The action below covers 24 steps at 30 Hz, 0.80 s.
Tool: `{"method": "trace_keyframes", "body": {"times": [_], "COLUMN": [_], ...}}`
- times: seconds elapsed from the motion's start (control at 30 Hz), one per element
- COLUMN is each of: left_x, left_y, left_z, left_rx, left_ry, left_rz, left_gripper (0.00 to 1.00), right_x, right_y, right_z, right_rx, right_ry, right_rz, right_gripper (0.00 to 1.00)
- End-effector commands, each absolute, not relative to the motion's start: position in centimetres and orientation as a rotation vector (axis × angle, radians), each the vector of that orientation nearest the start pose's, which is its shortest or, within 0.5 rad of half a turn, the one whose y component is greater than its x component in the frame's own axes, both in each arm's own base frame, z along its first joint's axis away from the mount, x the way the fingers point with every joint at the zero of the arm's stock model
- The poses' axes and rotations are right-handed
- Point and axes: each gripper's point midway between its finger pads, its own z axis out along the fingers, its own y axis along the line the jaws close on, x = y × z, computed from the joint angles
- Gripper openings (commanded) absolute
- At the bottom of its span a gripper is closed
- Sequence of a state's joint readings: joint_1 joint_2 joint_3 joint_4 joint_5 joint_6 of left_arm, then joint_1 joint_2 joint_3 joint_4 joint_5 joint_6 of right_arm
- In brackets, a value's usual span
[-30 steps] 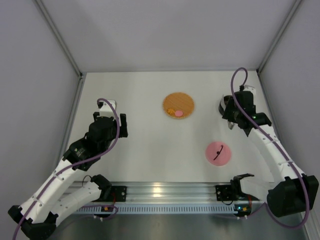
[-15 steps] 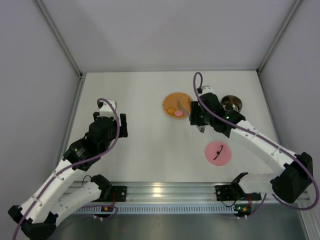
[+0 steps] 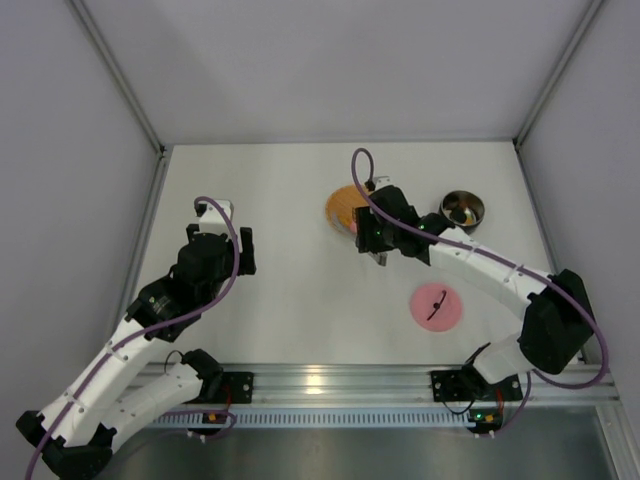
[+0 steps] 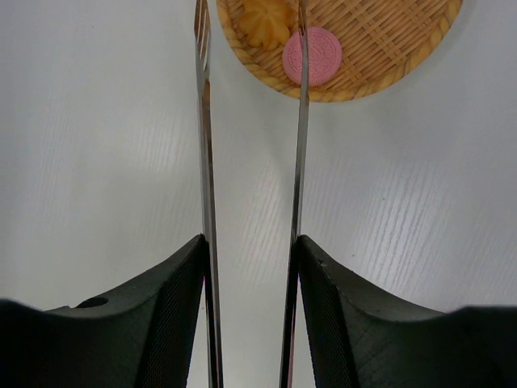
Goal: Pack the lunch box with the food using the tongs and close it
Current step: Pick up the fake food from the plate.
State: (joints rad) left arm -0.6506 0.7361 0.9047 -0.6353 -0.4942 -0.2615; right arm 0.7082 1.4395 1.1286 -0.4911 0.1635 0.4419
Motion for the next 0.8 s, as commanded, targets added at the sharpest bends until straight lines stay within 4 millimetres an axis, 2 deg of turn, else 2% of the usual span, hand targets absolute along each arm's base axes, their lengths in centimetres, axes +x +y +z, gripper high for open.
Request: {"method": "trace_keyframes", "body": {"times": [0.0,0.2,0.77], "left_x": [24.4,24.4,24.4], "left_y": [-9.2,-9.2,-9.1], "left_z": [25.2,25.2,25.4], "left_rx": [0.076,0.074,0.072], "left_ry": [1.957,1.957,1.950], "left_rz": [-0.093,-0.091,-0.096], "left_gripper": [0.76,0.76,0.76], "right_x": [31.9,33.0,33.9], "right_y": [27.1,27.1,26.5], "right_z": [18.3,17.9,16.3], "right_rx": [-0.230,-0.231,-0.209], "right_ry": [2.257,2.264,2.297], "right_rz": [0.455,0.404,0.361], "right_gripper": [0.48,0.48,0.44]}}
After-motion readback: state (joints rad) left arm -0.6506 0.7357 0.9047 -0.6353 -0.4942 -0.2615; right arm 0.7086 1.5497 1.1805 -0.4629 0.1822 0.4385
